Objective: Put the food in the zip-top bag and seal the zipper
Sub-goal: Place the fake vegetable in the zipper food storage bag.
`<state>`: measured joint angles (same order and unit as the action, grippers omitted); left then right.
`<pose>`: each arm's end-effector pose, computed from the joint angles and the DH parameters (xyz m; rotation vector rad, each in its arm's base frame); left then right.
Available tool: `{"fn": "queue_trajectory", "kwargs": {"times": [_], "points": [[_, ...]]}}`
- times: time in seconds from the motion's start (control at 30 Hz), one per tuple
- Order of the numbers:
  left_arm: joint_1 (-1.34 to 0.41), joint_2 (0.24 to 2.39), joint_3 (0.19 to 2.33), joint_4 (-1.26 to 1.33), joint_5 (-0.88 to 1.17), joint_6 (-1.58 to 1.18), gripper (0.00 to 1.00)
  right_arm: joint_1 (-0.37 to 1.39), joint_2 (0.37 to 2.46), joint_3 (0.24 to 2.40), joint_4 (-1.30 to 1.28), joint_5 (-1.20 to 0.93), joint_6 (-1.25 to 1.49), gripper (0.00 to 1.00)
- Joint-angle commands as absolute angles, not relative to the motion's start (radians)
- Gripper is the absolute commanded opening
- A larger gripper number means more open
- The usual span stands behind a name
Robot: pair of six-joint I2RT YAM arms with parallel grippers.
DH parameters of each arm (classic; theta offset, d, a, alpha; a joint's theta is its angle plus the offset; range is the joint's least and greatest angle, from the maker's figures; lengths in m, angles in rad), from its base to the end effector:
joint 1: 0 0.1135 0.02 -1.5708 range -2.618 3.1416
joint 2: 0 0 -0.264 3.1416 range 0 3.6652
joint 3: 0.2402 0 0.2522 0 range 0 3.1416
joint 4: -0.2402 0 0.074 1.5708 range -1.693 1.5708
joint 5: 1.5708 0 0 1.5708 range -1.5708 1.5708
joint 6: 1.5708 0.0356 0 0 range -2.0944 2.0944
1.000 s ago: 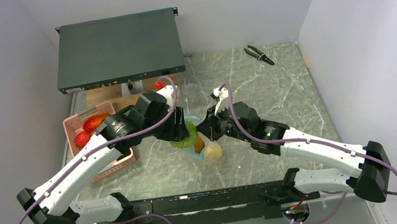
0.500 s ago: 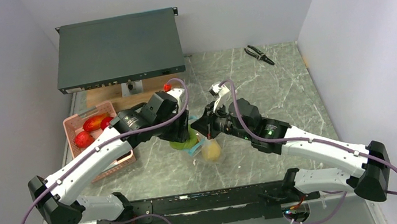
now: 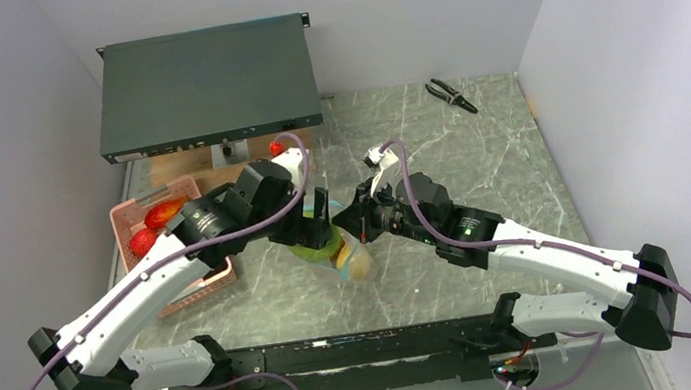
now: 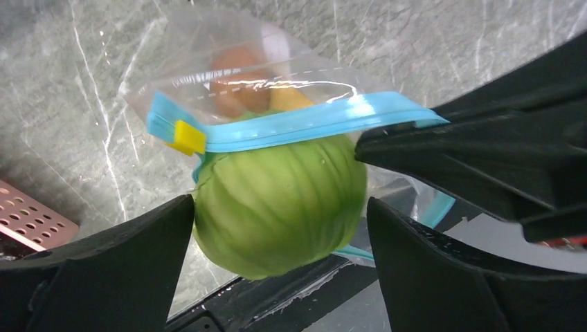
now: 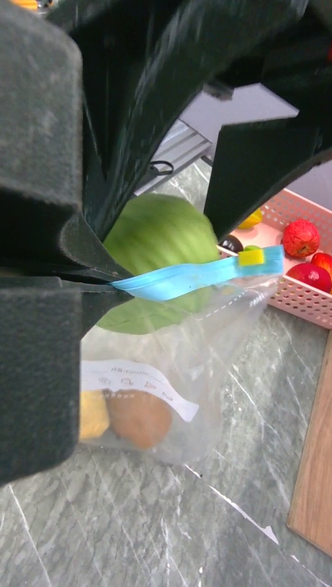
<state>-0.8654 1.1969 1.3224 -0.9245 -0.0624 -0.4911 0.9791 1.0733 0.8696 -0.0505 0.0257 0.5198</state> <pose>0.1544 -0.1779 0.3710 0.4244 2.4077 -0.5637 0.1414 0.2087 0.3271 -0.4253 1.9047 1.0098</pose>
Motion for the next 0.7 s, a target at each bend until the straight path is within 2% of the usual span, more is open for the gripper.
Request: {"fn": "queue_trajectory", "kwargs": {"times": [0.0,0.3,0.37,0.5,0.67], "points": [[-0.865,1.129,1.334,-0.857,-0.055,-0.499,1.00,0.983,1.058,0.867,0.005,0.032,0.522,0.00],[-0.867,1.035,1.291,-0.851,-0.064,-0.491,0.99,0.983,1.057,0.876,-0.022,0.047,0.506,0.00],[-0.865,0.986,1.232,-0.813,-0.056,-0.494,0.94,0.983,1.053,0.877,-0.027,0.050,0.502,0.00],[-0.866,0.886,1.090,-0.738,-0.016,-0.542,0.81,0.984,1.047,0.877,-0.033,0.062,0.503,0.00],[-0.865,0.798,0.917,-0.584,0.128,-0.658,0.54,0.983,1.059,0.904,-0.050,0.106,0.530,0.00]]}}
